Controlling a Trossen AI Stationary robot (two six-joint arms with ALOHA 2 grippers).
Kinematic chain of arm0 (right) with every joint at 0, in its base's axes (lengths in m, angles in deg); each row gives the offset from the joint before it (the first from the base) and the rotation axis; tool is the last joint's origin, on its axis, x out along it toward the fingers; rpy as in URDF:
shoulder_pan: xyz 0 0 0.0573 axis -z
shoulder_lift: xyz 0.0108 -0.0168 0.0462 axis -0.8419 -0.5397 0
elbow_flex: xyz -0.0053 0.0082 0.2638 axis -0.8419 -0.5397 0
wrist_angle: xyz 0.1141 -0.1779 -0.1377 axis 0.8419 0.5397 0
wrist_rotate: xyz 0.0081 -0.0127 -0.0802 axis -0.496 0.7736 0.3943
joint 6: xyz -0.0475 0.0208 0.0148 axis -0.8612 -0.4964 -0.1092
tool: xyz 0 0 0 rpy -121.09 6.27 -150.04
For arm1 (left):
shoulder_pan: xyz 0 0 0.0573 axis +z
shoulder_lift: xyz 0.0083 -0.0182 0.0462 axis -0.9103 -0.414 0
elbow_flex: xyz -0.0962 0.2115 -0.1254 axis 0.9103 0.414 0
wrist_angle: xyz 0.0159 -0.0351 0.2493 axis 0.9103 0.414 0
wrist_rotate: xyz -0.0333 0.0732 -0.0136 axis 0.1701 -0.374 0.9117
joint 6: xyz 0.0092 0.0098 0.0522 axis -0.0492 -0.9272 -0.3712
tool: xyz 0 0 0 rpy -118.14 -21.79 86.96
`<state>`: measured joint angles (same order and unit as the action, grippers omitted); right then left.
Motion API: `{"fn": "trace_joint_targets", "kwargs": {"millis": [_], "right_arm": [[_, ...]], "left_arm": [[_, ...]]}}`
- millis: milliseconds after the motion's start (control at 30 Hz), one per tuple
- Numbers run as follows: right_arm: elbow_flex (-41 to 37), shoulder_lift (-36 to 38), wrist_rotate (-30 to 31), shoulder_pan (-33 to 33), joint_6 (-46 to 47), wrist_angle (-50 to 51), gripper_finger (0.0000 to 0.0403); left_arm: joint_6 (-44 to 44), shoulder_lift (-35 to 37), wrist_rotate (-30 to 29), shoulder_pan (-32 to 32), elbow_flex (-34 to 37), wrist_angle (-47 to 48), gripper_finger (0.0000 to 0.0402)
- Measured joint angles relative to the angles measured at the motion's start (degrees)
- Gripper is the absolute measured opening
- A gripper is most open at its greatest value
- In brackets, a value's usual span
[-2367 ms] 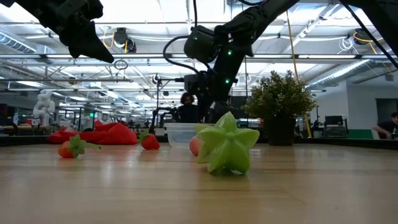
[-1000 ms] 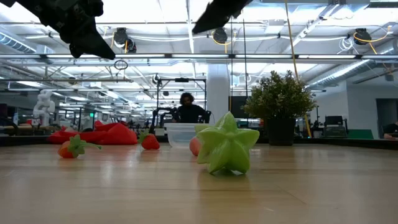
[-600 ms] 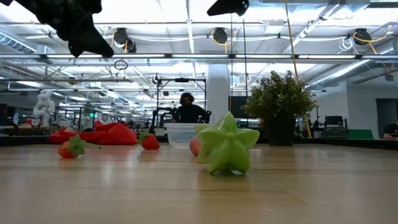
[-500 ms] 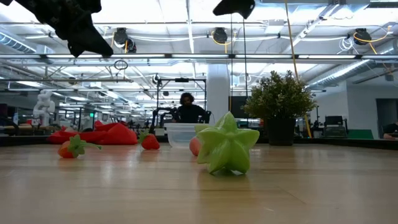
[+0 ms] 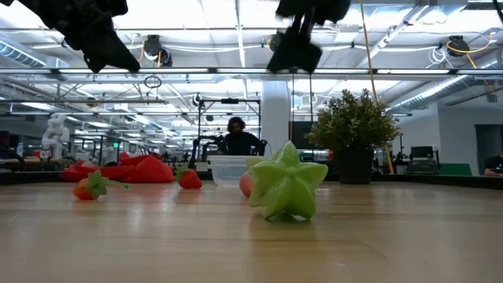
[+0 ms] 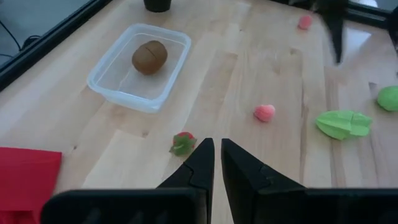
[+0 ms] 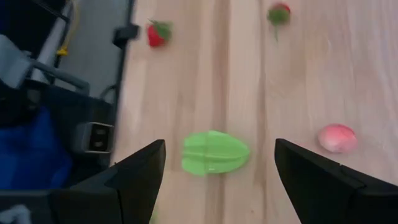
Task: Pick and placing Produce into tupperware
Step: Put the left apricot into the bin
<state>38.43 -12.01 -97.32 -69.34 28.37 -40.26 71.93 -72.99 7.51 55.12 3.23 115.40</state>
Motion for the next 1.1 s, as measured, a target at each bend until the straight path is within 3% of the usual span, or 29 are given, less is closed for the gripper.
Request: {"fn": "trace_joint_targets", "kwargs": {"millis": [167,367,667,1100], "right_arm": [[0.0,-5.0,-2.6,2.0,2.1,-4.5,0.0293],[0.0,-6.0,-2.4,3.9,8.3,-4.8,0.0293],[0.0,-6.0,4.0,6.2,13.5,-4.6,0.0293],[0.0,-6.0,5.4,9.0,27.9,-4.0,0.0293]], "left_arm": [[-2.9,0.0,0.9,-0.2,0.0,1.4,0.0033],[-5.9,0.0,1.9,-0.2,0.0,4.9,0.0033],[-7.7,0.0,1.8,-0.2,0.0,7.9,0.0033],[-1.4,0.0,1.8,-0.1,0.0,11.0,0.0033]]}}
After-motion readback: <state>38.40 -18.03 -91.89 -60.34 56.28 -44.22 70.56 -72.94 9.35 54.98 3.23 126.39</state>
